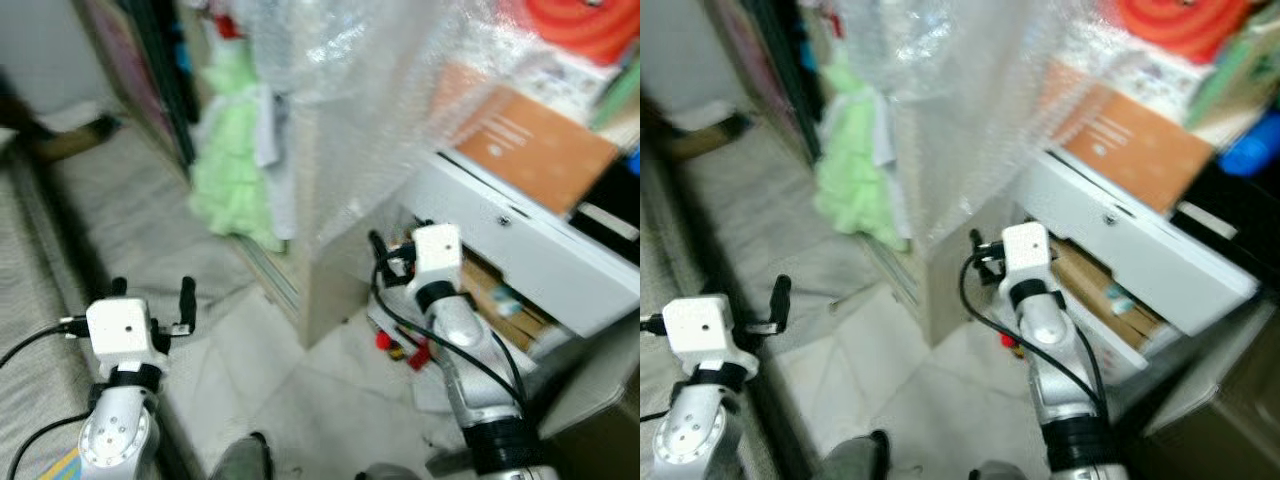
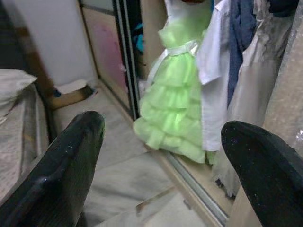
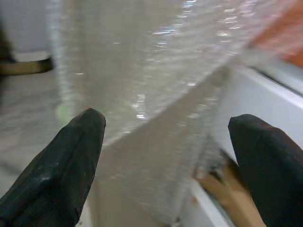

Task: Clean up the room

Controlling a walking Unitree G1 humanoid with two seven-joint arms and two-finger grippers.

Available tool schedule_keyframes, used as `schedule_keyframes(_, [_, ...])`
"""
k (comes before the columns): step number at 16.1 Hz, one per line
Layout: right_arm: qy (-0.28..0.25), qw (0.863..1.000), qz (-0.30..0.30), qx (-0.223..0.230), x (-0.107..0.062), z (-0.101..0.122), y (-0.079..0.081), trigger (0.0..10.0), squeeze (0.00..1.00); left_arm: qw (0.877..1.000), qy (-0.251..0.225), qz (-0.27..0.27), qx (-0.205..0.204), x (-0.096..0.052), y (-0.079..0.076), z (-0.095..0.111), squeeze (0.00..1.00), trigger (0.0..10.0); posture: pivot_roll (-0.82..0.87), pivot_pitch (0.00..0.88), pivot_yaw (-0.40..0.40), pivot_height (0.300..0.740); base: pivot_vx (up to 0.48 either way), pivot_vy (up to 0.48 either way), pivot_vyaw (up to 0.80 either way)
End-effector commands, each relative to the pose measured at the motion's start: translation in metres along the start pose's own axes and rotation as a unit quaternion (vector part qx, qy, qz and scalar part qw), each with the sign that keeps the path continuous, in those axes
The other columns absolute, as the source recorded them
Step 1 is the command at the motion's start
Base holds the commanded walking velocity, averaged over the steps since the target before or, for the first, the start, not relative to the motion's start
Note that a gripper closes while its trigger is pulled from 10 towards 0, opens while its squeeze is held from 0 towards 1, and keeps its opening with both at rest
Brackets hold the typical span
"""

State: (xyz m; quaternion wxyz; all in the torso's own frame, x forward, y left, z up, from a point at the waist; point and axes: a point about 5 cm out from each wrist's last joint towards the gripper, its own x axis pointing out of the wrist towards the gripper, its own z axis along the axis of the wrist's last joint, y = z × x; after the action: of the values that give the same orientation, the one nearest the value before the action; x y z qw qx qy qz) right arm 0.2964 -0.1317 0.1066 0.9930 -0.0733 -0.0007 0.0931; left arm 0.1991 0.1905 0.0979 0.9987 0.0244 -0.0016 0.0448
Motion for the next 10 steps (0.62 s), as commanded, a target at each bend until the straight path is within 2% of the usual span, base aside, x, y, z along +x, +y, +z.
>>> schedule_keyframes(1, [-0.004, 1.000, 0.001, -0.008, 0.0004, 0.0027, -0.0016, 10.0, 0.00, 1.000, 0.004, -0.001, 0.002, -0.0009, 0.0001, 0.0006, 0.00, 10.0, -0.07, 0.112, -0.007, 0.740, 0.000, 0.000, 0.80])
schedule_keyframes(10, [-0.012, 0.999, 0.017, -0.035, 0.0023, 0.0060, 0.0029, 10.0, 0.00, 1.000, 0.008, -0.010, 0.016, 0.0023, -0.0019, 0.0009, 0.00, 10.0, -0.07, 0.111, -0.016, 0.740, 0.000, 0.000, 0.80])
